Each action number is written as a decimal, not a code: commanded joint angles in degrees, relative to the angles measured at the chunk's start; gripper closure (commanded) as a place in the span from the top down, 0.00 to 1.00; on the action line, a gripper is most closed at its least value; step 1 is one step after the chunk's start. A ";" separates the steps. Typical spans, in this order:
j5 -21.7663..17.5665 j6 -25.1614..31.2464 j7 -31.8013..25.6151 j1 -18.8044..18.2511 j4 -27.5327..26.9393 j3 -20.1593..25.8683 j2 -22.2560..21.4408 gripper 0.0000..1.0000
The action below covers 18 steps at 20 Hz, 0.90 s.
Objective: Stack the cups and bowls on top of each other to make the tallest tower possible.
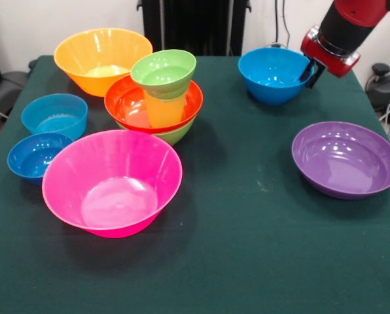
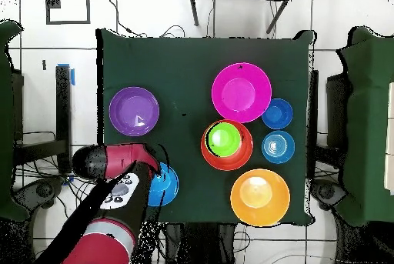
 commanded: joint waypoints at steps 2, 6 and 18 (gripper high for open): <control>1.03 -1.44 6.62 -0.84 0.48 3.80 0.22 0.00; -1.16 6.90 4.69 -0.33 -1.63 0.73 -4.18 0.00; -3.86 25.26 -2.63 -5.87 -6.92 0.79 -13.96 0.00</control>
